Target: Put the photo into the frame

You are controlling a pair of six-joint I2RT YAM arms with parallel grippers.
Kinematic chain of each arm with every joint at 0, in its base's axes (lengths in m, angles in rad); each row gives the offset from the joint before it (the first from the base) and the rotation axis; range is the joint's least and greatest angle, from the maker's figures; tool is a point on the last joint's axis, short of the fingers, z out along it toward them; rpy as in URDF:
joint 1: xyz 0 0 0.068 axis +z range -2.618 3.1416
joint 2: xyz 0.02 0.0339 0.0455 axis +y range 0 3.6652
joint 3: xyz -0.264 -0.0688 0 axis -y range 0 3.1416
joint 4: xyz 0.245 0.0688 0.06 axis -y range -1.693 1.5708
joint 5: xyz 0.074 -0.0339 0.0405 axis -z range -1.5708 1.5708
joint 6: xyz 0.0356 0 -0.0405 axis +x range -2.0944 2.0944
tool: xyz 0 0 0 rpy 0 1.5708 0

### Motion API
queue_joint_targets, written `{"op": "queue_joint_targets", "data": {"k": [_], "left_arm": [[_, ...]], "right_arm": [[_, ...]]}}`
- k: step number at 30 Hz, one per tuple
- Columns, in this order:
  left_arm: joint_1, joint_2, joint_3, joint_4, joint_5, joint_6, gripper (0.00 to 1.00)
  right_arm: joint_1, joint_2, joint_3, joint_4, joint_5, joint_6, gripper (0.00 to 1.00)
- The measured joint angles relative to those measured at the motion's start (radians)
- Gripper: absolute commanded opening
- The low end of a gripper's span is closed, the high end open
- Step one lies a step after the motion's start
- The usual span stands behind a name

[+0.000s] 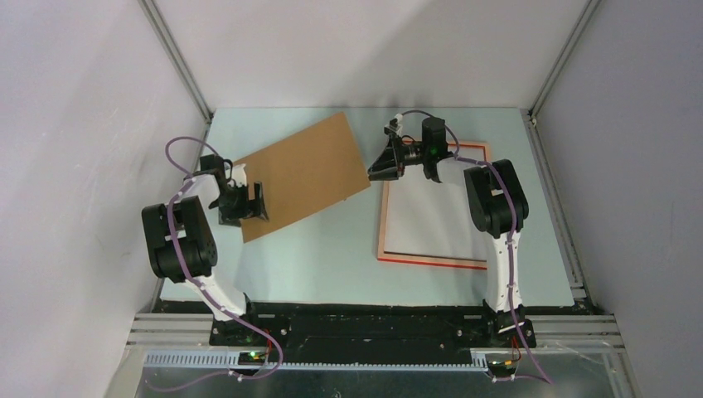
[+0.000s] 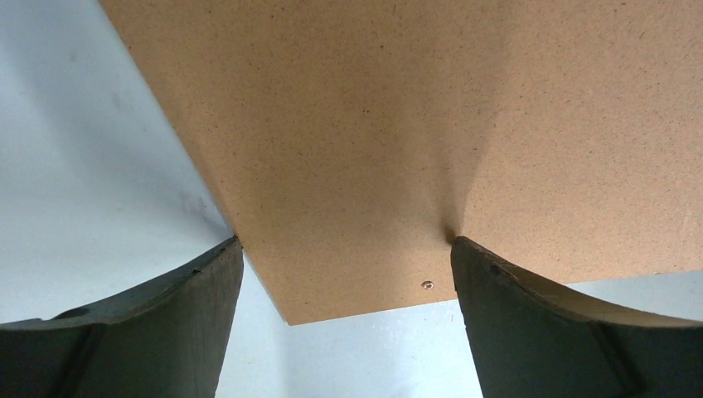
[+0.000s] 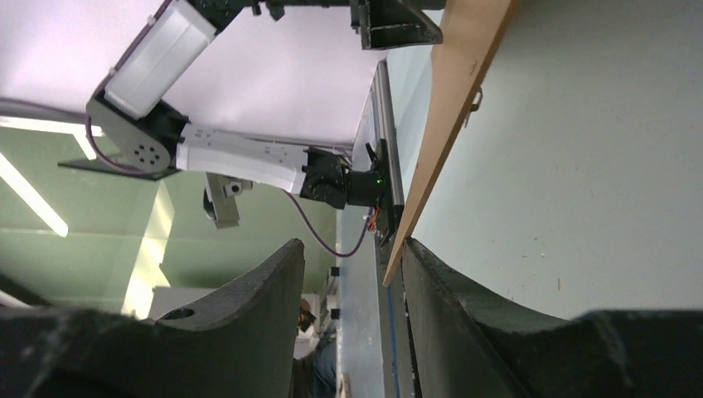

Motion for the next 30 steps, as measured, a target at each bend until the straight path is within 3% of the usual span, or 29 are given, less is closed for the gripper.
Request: {"op": "queue_joint_targets", "data": {"k": [8, 11, 14, 20, 22, 30], "left_arm": [[-0.019, -0.002, 0.0, -0.008, 0.041, 0.017, 0.93], [-0.03, -0.003, 0.0, -0.019, 0.095, 0.026, 0.93], [-0.086, -0.007, 0.0, -0.027, 0.197, 0.027, 0.93], [-0.135, -0.018, 0.0, -0.043, 0.322, 0.03, 0.93], [-0.136, -0.018, 0.0, -0.046, 0.335, 0.031, 0.93], [-0.137, -0.021, 0.0, -0.051, 0.346, 0.035, 0.96]], "right_arm": [[-0.018, 0.0, -0.011, 0.091, -0.089, 0.003, 0.5], [-0.025, -0.001, 0.0, -0.082, -0.049, -0.146, 0.52], [0.002, -0.001, 0.036, -0.385, 0.039, -0.386, 0.51], [0.05, -0.002, 0.042, -0.601, 0.146, -0.553, 0.48], [0.051, -0.002, 0.042, -0.628, 0.17, -0.57, 0.44], [0.042, -0.017, 0.041, -0.707, 0.264, -0.574, 0.1]]}}
